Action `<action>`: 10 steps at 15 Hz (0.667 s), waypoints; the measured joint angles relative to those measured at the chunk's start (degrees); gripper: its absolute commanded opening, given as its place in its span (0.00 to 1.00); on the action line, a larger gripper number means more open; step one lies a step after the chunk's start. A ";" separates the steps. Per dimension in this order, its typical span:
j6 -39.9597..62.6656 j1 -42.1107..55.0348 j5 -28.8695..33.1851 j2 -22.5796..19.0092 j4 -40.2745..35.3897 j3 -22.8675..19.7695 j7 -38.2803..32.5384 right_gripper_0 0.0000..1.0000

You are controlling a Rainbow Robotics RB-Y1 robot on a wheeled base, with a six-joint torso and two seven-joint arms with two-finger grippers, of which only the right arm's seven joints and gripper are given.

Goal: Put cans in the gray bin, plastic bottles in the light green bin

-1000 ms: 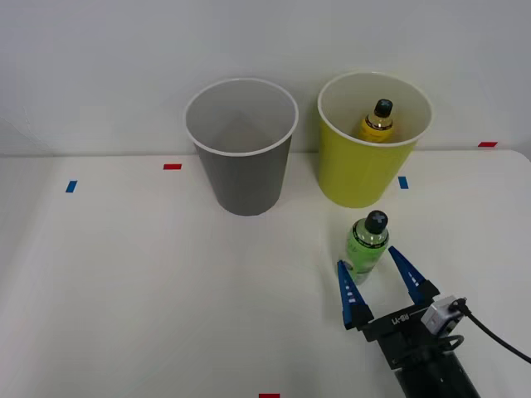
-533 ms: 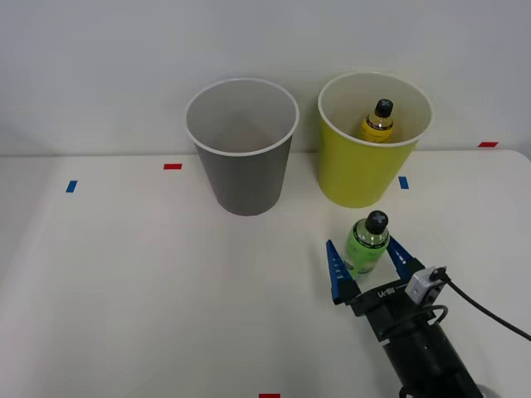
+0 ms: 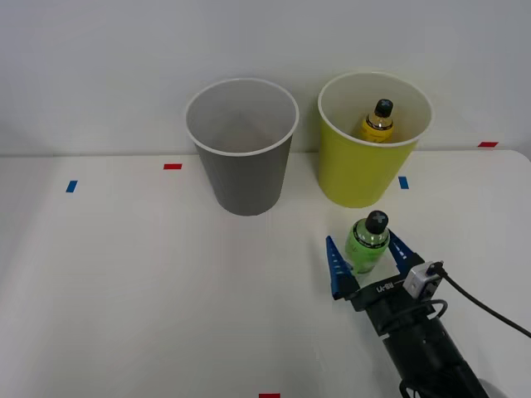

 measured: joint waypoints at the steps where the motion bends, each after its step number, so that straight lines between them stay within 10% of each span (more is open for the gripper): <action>1: 0.00 -0.05 -0.24 -0.18 0.00 0.00 0.64 0.58; 3: 0.00 -0.23 -0.72 -0.63 0.00 0.00 1.88 0.09; 10: 0.05 -0.70 -3.20 -2.18 -0.04 0.00 4.08 0.02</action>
